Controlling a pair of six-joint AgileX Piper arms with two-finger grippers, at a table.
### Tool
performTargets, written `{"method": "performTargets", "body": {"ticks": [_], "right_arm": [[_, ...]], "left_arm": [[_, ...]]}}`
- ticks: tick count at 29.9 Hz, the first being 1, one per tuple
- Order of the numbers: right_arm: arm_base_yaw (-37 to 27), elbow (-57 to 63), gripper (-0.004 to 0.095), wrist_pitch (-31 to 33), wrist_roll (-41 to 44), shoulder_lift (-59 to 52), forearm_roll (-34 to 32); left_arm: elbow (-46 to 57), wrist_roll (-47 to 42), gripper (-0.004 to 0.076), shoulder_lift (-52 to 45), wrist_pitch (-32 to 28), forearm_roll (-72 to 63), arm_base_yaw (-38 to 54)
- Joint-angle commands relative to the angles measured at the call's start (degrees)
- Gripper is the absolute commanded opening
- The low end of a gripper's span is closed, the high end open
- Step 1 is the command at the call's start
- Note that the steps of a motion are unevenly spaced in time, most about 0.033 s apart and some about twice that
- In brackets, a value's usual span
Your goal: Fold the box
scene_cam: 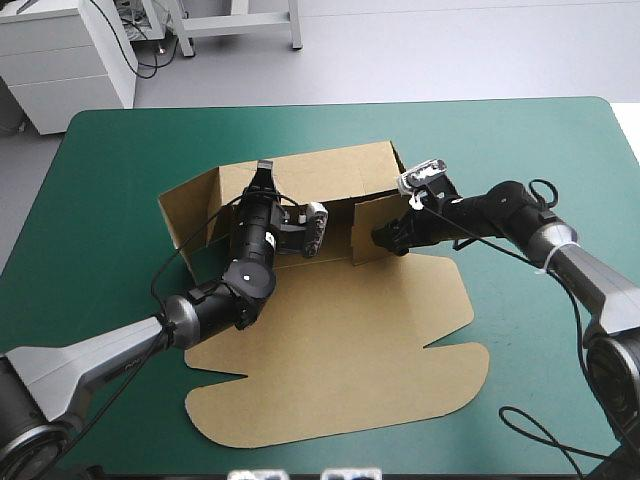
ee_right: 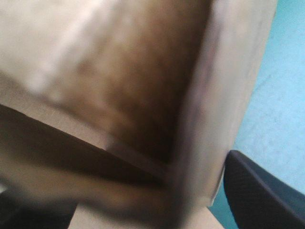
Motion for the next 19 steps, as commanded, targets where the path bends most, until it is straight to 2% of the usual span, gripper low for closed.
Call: {"method": "performTargets", "body": {"ticks": [1, 8, 19], "right_arm": [[2.6, -0.6, 0.0727, -6.7, -1.6, -3.0, 3.9], [4.8, -0.5, 0.0693, -15.4, -0.9, -3.0, 4.5], [4.8, -0.5, 0.0674, -18.5, -1.2, -3.0, 5.1]], "left_arm": [[-1.3, -0.5, -0.0008, -1.5, 0.4, 5.6, -0.3], [-1.8, -0.3, -0.0008, -1.5, 0.2, 5.5, -0.3], [-4.6, -0.5, 0.0, -1.5, -0.9, 5.3, -0.3]]}}
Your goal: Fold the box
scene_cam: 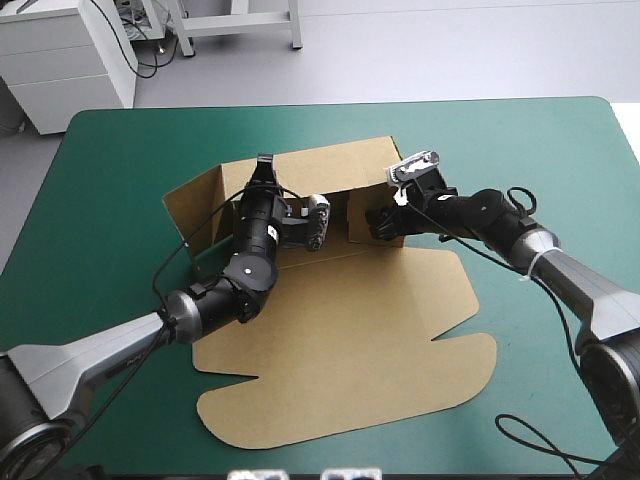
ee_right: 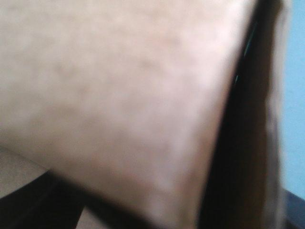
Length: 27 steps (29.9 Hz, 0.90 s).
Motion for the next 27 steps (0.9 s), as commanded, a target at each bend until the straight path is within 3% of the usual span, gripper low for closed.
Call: {"method": "performTargets", "body": {"ticks": [1, 2, 4, 8, 22, 25, 27], "right_arm": [[-0.1, -1.6, 0.067, -3.2, -0.3, -3.0, 2.0], [-0.1, -1.6, 0.0649, -3.3, -0.5, -3.0, 2.0], [-0.1, -1.6, 0.051, -3.3, -0.5, -2.9, 2.0], [-0.1, -1.6, 0.0012, -3.6, -0.9, -2.9, 2.6], [-0.1, -1.6, -0.0019, -2.8, -0.9, -2.9, 5.2], [-0.1, -1.6, -0.0018, -2.9, -0.9, -2.9, 5.2], [-0.1, -1.6, -0.0018, -4.4, -0.9, -2.9, 5.2]], "left_arm": [[-2.1, -0.5, 0.0, -1.9, -0.4, 6.9, -0.3], [-2.1, -0.5, 0.0, -1.9, -0.5, 6.9, -0.3], [-2.1, -0.5, -0.0001, -1.9, -0.5, 6.7, -0.3], [-2.1, -0.5, -0.0001, -1.9, -0.5, 6.7, -0.3], [-2.1, -0.5, 0.0004, -1.9, -0.4, 7.2, -0.3], [-2.1, -0.5, 0.0098, -1.9, -0.5, 7.2, -0.3], [-2.1, -0.5, 0.0214, -1.9, -0.5, 7.2, -0.3]]}}
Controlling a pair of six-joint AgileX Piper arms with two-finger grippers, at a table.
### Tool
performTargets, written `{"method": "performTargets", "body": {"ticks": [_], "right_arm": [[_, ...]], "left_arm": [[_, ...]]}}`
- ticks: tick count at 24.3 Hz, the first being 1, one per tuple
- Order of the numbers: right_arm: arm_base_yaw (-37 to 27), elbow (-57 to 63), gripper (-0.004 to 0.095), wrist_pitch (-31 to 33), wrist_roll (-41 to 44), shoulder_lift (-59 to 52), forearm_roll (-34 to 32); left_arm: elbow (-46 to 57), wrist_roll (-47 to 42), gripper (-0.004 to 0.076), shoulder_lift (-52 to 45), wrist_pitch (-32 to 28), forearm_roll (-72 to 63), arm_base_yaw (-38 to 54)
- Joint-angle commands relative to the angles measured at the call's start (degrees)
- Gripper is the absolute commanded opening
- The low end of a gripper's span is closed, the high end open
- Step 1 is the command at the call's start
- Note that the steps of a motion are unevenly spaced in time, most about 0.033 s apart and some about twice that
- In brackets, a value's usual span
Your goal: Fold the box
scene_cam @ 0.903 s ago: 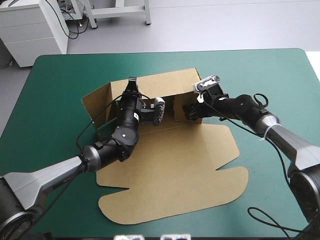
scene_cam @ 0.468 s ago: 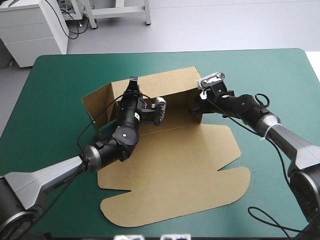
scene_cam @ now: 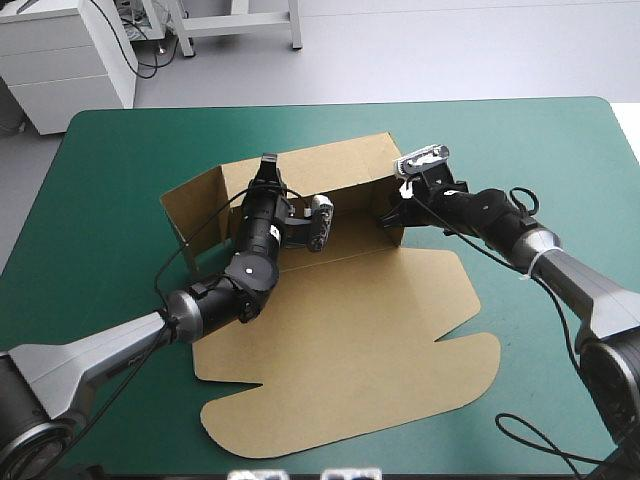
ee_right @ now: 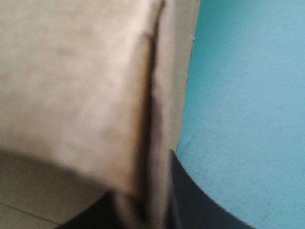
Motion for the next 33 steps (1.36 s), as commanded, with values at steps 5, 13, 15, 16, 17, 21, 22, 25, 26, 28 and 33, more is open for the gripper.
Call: {"method": "performTargets", "body": {"ticks": [5, 13, 15, 16, 17, 21, 22, 25, 26, 28, 33], "right_arm": [[0.2, -2.1, -0.0017, -6.5, 1.5, -3.0, 3.2], [0.2, -8.5, -0.0017, -9.7, 3.8, 0.8, 3.2], [0.2, -10.1, -0.0017, -10.4, 5.2, 2.2, 3.0], [0.2, -10.8, -0.0017, -10.5, 5.3, 2.7, 3.0], [0.1, -11.5, -0.0017, -10.4, 5.3, 3.4, 2.9], [0.1, -12.2, -0.0015, -10.3, 6.0, 4.6, 2.9], [0.1, -12.2, -0.0015, -9.7, 6.8, 4.7, 2.9], [0.1, -12.2, -0.0015, -7.1, 9.7, 4.7, 0.9], [0.1, -12.2, -0.0012, -5.8, 12.1, 4.7, -1.2], [0.1, -12.2, -0.0011, -4.9, 21.1, 4.7, -9.6], [0.1, -12.2, -0.0011, -0.5, 35.8, 4.7, -23.0]], "left_arm": [[-1.8, -1.2, 0.0455, -2.1, 0.3, 6.7, -0.3], [-1.8, -1.5, 0.0452, -2.1, 5.3, 6.7, -5.0], [-1.8, -1.5, 0.0439, -2.1, 8.2, 6.7, -7.3], [-1.8, -1.5, 0.0432, -2.1, 9.6, 6.7, -8.7], [-1.8, -1.5, 0.0425, -2.1, 11.1, 6.7, -9.9], [-1.8, -1.5, 0.0402, -2.1, 15.3, 6.7, -13.7], [-1.8, -3.1, 0.0387, -2.1, 17.2, 6.6, -14.9], [-1.8, -5.8, 0.0271, -2.1, 20.5, 4.3, -15.8], [-1.8, -5.7, 0.0121, -2.3, 21.0, 2.5, -15.8], [-2.5, -4.2, 0.0012, -4.1, 19.6, -2.3, -15.7], [-11.3, 2.6, 0.0012, -13.1, 5.5, -33.5, -8.5]]}}
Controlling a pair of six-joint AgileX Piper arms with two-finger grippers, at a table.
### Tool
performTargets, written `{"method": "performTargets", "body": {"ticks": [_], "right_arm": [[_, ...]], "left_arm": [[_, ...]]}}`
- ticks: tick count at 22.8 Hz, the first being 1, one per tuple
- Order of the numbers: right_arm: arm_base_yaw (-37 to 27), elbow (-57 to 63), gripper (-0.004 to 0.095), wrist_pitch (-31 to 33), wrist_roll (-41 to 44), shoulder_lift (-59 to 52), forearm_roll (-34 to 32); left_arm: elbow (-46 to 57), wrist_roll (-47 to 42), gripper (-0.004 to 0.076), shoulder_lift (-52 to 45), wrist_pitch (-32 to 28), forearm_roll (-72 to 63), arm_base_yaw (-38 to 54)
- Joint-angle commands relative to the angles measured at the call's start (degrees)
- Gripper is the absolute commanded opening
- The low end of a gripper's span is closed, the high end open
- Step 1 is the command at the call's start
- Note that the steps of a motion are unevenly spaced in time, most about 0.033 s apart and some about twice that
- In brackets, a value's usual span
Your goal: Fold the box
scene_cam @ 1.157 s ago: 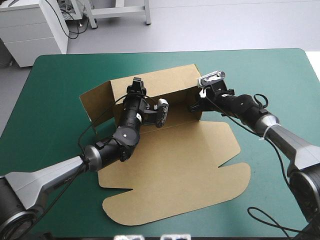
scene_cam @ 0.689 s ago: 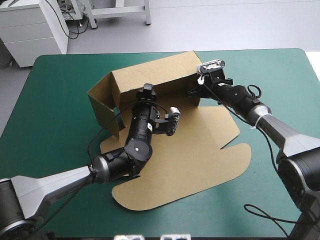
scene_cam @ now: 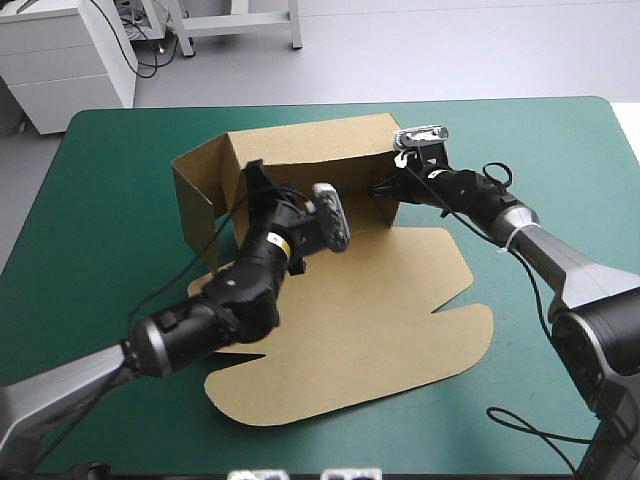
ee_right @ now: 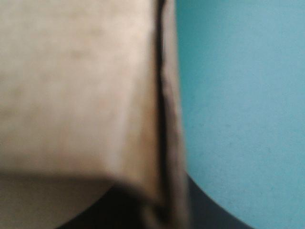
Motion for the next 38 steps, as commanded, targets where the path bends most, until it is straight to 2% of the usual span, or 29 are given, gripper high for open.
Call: {"method": "performTargets", "body": {"ticks": [1, 4, 9, 14, 15, 16, 17, 18, 19, 20, 22, 24, 30, 34, 36, 38], "right_arm": [[-0.3, -1.6, -0.0011, 2.5, 8.1, -3.2, -4.8], [-0.3, -1.9, -0.0011, 4.3, 12.5, -3.2, -9.1], [-0.3, -4.9, -0.0011, 8.4, 17.8, -3.2, -15.6], [-0.3, -8.4, -0.0012, 12.7, 22.5, -3.2, -22.4], [-0.3, -8.7, -0.0012, 13.0, 23.3, -3.2, -23.3], [-0.3, -9.2, -0.0012, 13.5, 25.3, -3.2, -25.4], [-0.3, -9.3, -0.0012, 13.8, 26.3, -3.2, -26.1], [-0.3, -9.4, -0.0012, 14.3, 27.4, -3.0, -27.4], [-0.3, -9.4, -0.0012, 14.6, 27.4, -3.0, -27.6], [-0.3, -9.4, -0.0012, 15.2, 27.4, -3.0, -28.5], [-0.3, -9.4, -0.0012, 15.6, 27.4, -3.0, -28.4], [-0.3, -9.4, -0.0012, 15.6, 27.4, -3.0, -28.4], [-0.3, -10.3, -0.0012, 19.5, 27.7, -3.0, -28.7], [-0.3, -18.5, -0.0012, 30.6, 31.7, -3.2, -32.6], [-0.2, -22.5, -0.0012, 35.1, 31.7, -3.4, -33.1], [-0.2, -26.3, -0.0012, 42.5, 31.7, -4.0, -33.1]], "left_arm": [[-5.8, 7.1, 0.0012, -6.4, -4.0, -14.5, 6.7], [-7.1, 19.6, 0.0012, -11.0, -6.9, -35.3, 17.1], [-7.1, 34.9, 0.0012, -16.2, -7.3, -63.0, 29.6], [-7.1, 42.6, 0.0012, -20.2, -5.9, -80.8, 45.2], [-6.8, 44.1, 0.0012, -20.7, -5.4, -84.9, 49.3], [-5.8, 50.5, 0.0012, -21.4, -3.3, -95.5, 57.7], [-4.9, 54.8, 0.0012, -21.5, -2.0, -101.7, 62.0], [-2.2, 63.9, 0.0012, -21.5, 1.5, -115.1, 70.9], [-0.8, 65.7, 0.0012, -21.5, 2.6, -118.1, 74.4], [3.4, 69.0, 0.0012, -21.5, 3.1, -128.4, 82.5], [8.7, 74.9, 0.0012, -21.5, 4.0, -141.3, 91.3], [10.9, 75.9, 0.0012, -20.4, 4.3, -145.6, 95.2], [10.9, 75.9, 0.0012, -13.9, 5.9, -148.8, 95.2], [10.7, 76.1, 0.0012, -11.0, 6.0, -148.8, 94.0], [10.7, 76.9, 0.0012, -10.1, 5.8, -148.8, 92.8], [10.7, 77.8, 0.0012, -8.9, 4.6, -148.7, 91.5]]}}
